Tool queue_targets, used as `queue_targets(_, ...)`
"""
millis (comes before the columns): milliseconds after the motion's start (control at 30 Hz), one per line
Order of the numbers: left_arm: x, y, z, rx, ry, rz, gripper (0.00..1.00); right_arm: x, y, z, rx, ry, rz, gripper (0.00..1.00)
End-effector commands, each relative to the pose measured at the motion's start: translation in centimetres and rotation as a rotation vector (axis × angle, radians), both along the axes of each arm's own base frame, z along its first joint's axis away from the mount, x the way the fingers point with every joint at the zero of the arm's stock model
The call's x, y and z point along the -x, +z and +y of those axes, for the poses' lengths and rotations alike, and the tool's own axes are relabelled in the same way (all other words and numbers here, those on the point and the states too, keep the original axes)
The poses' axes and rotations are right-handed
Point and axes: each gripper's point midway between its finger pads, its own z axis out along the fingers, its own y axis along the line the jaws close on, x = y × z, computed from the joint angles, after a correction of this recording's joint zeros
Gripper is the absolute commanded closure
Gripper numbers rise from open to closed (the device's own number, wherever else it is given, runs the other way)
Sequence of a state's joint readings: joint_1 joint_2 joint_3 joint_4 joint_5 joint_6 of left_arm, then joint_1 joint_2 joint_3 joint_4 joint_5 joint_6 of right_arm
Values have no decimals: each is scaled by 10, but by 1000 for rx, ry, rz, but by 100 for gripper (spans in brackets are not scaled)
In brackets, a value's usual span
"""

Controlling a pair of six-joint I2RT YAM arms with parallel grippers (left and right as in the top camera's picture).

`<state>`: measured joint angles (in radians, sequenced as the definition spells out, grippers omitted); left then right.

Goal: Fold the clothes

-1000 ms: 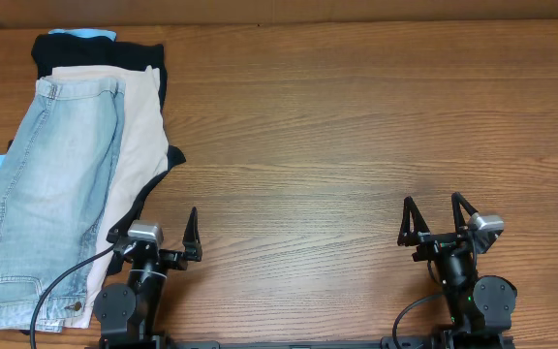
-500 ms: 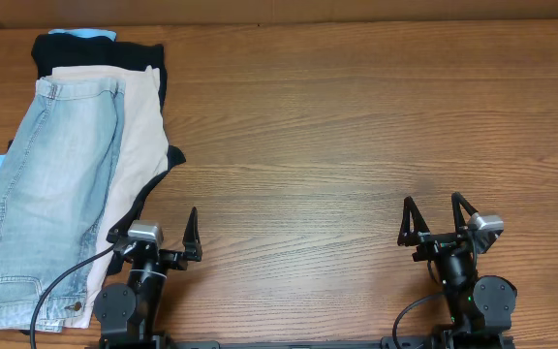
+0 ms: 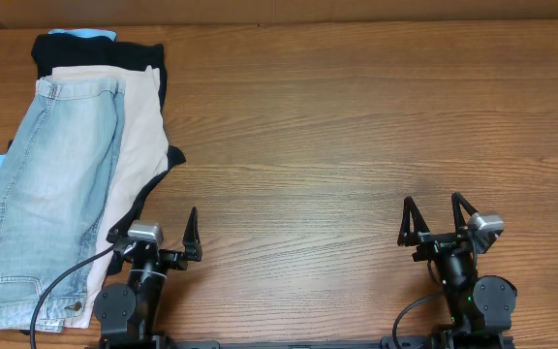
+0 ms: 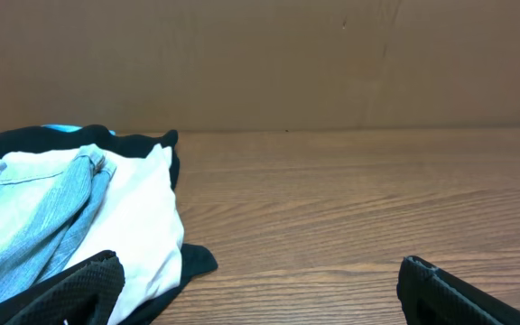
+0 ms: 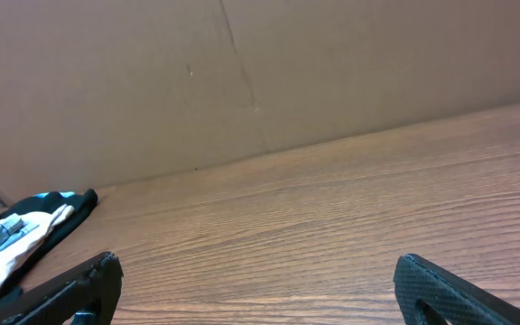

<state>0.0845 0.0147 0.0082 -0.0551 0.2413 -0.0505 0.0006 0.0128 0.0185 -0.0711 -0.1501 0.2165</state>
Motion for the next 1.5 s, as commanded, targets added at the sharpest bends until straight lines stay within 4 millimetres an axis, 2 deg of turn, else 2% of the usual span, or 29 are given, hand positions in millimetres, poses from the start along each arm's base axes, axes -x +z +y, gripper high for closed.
queue_targets(0, 0, 0, 1, -7, 9, -6, 0, 0, -1, 1, -4, 6, -5, 0)
queue_targets(600, 0, 1, 1, -8, 10, -10, 0, 0, -1, 2, -5, 10, -5, 0)
queue_targets(733, 1, 6, -6, 35, -34, -22, 0, 4, 8, 19, -3, 109, -44, 0)
queue_targets(833, 4, 27, -15, 58, -87, -85, 0, 6, 23, 20, 0, 119, -103, 0)
queue_targets(900, 9, 46, -19, 54, -106, -115, 0, 9, 42, 20, 4, 118, -159, 0)
queue_targets(933, 15, 67, -19, 50, -103, -125, 0, 14, 63, 20, 11, 118, -208, 0)
queue_targets(1000, 21, 83, -19, 44, -101, -116, 0, 20, 83, 21, 13, 121, -241, 0)
queue_targets(1167, 33, 123, -20, 27, -103, -41, 0, 40, 136, 20, 83, 111, -336, 0)
queue_targets(1267, 36, 158, -25, 34, -130, 1, 0, 50, 169, 20, 110, 105, -367, 0)
queue_targets(1367, 33, 194, -25, 25, -130, 86, 0, 51, 193, 24, 111, 132, -328, 0)
queue_targets(1467, 25, 210, -22, 24, -122, 232, 0, 42, 206, 32, 109, 182, -238, 0)
